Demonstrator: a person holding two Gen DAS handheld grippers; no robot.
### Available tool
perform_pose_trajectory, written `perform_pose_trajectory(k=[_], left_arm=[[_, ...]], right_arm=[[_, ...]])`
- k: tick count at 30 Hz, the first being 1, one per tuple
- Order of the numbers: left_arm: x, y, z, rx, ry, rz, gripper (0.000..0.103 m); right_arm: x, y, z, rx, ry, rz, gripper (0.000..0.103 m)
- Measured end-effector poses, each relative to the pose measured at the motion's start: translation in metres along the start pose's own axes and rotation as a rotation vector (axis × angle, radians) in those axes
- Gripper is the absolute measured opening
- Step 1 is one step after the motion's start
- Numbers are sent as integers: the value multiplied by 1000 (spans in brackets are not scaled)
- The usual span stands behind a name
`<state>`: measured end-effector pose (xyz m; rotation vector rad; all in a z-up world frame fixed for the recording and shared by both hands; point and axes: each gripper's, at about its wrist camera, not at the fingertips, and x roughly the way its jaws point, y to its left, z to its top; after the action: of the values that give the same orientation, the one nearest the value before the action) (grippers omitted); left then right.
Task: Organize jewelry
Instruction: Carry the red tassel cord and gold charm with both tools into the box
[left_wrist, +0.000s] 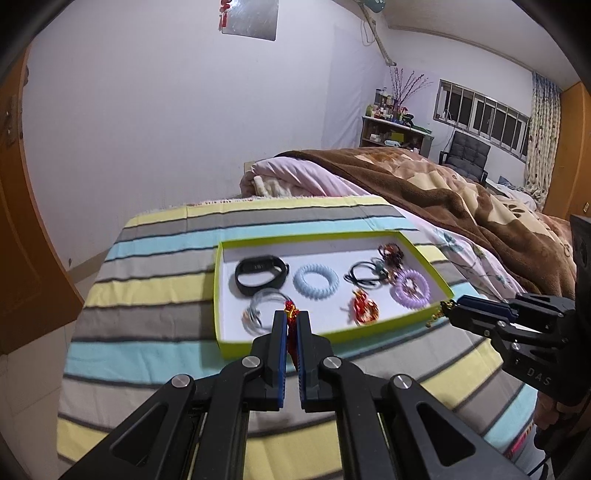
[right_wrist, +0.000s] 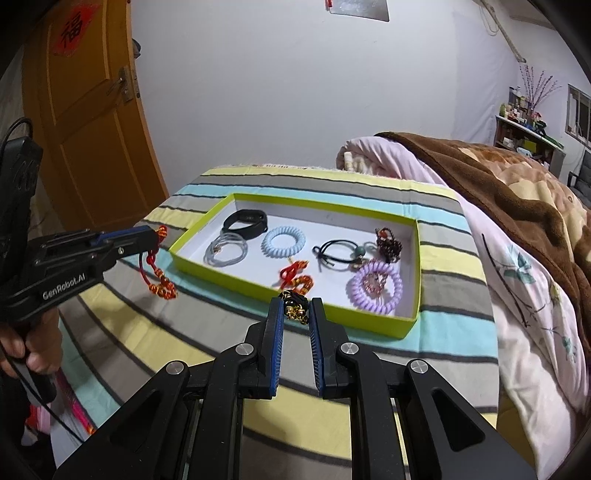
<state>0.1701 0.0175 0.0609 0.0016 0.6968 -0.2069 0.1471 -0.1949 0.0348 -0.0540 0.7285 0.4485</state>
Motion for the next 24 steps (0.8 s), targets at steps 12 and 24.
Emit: perform_pose_trajectory(k=[12,24], left_arm=[[51,17,23,15,47,23,4],[86,28,16,10,119,45,4]], right_arm=[[42,-26,19,37,39,-3,14],[82,-32,16,43,117,0,14]])
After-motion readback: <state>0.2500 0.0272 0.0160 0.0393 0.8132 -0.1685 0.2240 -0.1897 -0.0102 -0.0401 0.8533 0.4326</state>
